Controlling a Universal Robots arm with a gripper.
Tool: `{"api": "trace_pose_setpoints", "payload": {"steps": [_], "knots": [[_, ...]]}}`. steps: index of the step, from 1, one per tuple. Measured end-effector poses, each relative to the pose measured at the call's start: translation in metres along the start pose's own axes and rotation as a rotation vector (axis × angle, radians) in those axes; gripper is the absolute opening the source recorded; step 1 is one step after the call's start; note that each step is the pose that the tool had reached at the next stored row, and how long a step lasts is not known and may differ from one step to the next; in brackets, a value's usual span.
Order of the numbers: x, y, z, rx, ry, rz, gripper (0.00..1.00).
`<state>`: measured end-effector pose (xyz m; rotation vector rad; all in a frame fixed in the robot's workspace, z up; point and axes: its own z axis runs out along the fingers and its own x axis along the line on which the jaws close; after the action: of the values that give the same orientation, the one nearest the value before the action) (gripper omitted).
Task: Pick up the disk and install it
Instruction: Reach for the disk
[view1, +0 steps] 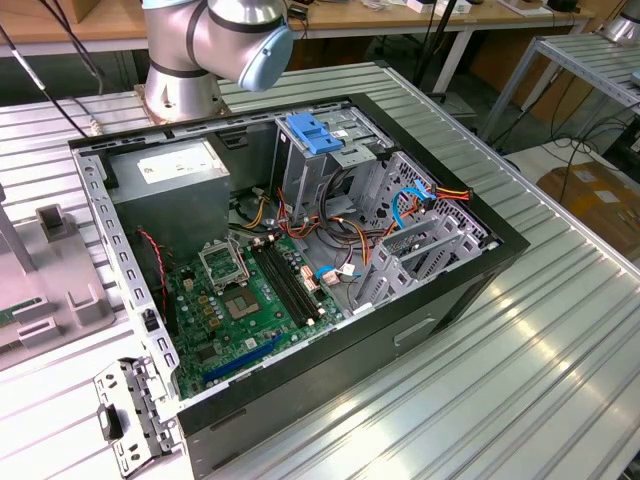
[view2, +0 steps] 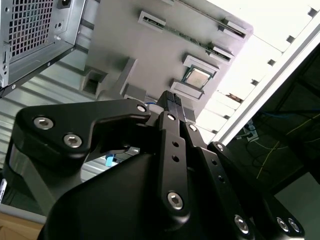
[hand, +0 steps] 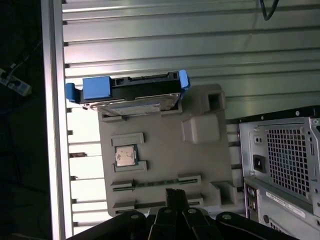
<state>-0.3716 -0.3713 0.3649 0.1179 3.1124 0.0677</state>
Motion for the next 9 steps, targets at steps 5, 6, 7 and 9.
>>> {"api": "trace_pose_setpoints", "payload": {"steps": [5,6,7,9], "knots": [[0.0039,0.0104,0.0029,0.0,0.0001,0.0,0.11],[0.0052,0.0125,0.0038,0.0,0.0,0.0,0.11],[0.0063,0.0142,0.0046,0.0,0.0001,0.0,0.11],[0.0074,0.0158,0.0055,0.0,0.0001,0.0,0.11]]}}
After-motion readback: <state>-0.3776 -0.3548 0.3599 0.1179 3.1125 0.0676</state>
